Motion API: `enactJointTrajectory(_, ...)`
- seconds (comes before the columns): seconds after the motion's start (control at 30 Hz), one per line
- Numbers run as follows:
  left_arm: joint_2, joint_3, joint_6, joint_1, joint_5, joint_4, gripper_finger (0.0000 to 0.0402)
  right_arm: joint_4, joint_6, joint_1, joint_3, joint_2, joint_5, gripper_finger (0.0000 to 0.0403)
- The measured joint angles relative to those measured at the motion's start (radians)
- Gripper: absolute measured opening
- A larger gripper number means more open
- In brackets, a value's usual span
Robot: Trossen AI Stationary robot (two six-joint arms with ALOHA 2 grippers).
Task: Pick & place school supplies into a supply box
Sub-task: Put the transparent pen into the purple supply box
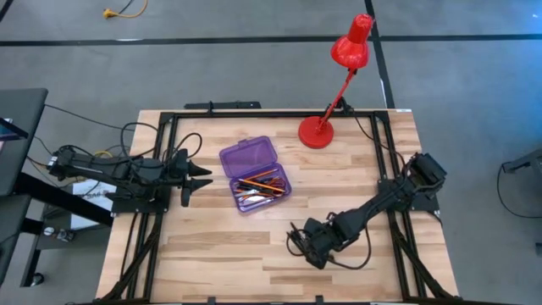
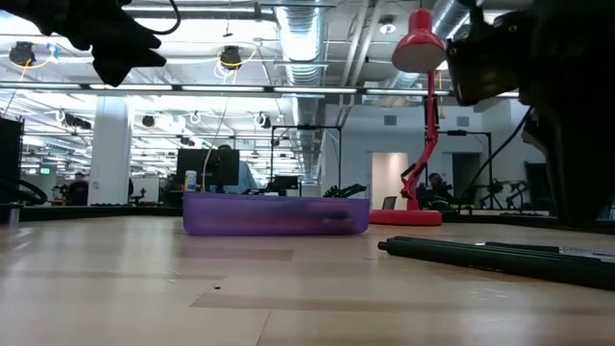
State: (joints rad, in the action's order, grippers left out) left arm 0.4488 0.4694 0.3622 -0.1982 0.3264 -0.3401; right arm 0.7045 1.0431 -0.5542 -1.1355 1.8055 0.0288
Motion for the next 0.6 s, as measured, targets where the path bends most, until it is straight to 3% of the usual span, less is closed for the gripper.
enactJointTrajectory(0.27, 0.000, 0.000, 0.000, 0.000, -0.005, -0.004, 0.0138, -0.001, -0.032, 0.015, 0.005, 0.000, -0.005, 0.0211)
enactJointTrajectory(0.6, 0.000, 0.000, -0.002, 0.000, -0.003, -0.006, 0.0138, -0.093, -0.022, 0.011, 0.077, -0.001, -0.082, 0.0201)
